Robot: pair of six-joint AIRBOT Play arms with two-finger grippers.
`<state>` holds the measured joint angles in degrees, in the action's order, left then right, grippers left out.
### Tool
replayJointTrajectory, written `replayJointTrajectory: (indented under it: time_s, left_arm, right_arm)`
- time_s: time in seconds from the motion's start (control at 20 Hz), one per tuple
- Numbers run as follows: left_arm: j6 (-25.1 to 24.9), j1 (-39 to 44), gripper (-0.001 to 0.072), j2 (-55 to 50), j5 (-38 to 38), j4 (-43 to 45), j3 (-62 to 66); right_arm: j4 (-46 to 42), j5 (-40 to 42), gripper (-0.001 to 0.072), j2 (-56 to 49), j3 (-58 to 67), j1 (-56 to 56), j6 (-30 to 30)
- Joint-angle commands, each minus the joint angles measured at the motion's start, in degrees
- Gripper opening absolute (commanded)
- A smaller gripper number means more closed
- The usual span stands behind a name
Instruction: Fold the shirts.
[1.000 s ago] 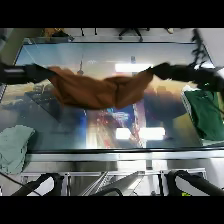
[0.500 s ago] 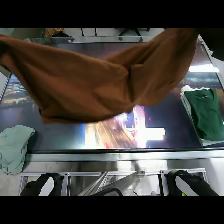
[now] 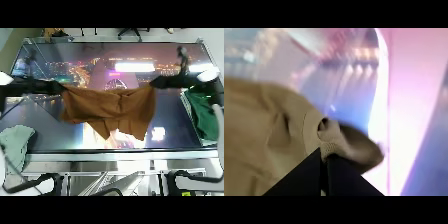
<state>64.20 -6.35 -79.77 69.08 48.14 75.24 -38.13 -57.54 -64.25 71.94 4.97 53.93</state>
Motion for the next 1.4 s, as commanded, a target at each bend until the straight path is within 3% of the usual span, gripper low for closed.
replayJointTrajectory:
  time_s: [0.0, 0.05, 0.1, 0.15, 0.2, 0.45, 0.8, 0.95, 1.15, 1.35]
  left_arm:
    - [0.9, 0.9, 0.0017, -15.0, 0.8, 0.2, 2.9]
    - [1.1, 0.2, 0.0017, -17.1, 3.1, 0.2, 5.8]
    - [2.0, -0.5, 0.0204, -18.6, 4.9, 0.2, 8.9]
    - [3.9, -1.5, 0.0546, -19.3, 5.6, 0.3, 11.5]
    - [5.9, -2.6, 0.0704, -19.5, 6.2, 0.3, 14.0]
    - [7.1, -8.8, 0.0703, -17.0, 13.6, 0.4, 16.2]
    - [4.7, -15.4, 0.0703, -10.7, 11.9, 0.4, -4.5]
    - [0.7, -16.2, 0.0703, -10.8, 11.3, 0.4, -10.3]
    - [-1.9, -16.2, 0.0703, -10.8, 3.1, 0.4, -14.6]
    - [-2.2, -16.1, 0.0703, -13.5, 2.9, 0.2, -12.3]
  right_arm:
    - [4.1, 4.7, 0.0022, -9.8, -4.5, -0.2, -1.9]
    - [6.2, 4.8, 0.0049, -10.4, -4.1, -0.2, -3.4]
    - [7.0, 5.1, 0.0222, -10.4, -3.5, -0.1, -4.3]
    - [6.7, 5.2, 0.0364, -10.0, -2.7, 0.0, -4.5]
    - [5.9, 5.0, 0.0369, -9.2, -2.1, 0.5, -4.4]
    - [2.4, 1.4, 0.0369, -2.9, -2.1, 7.4, -1.4]
    - [-4.4, -9.6, 0.0368, 0.5, -4.4, 12.9, 2.5]
    - [-5.0, -10.4, 0.0363, 0.8, -7.8, 12.8, 3.6]
    - [-8.9, -10.4, 0.0363, 0.9, -12.1, 12.8, 7.1]
    - [-8.8, -10.3, 0.0363, 0.7, -13.9, 12.8, 7.6]
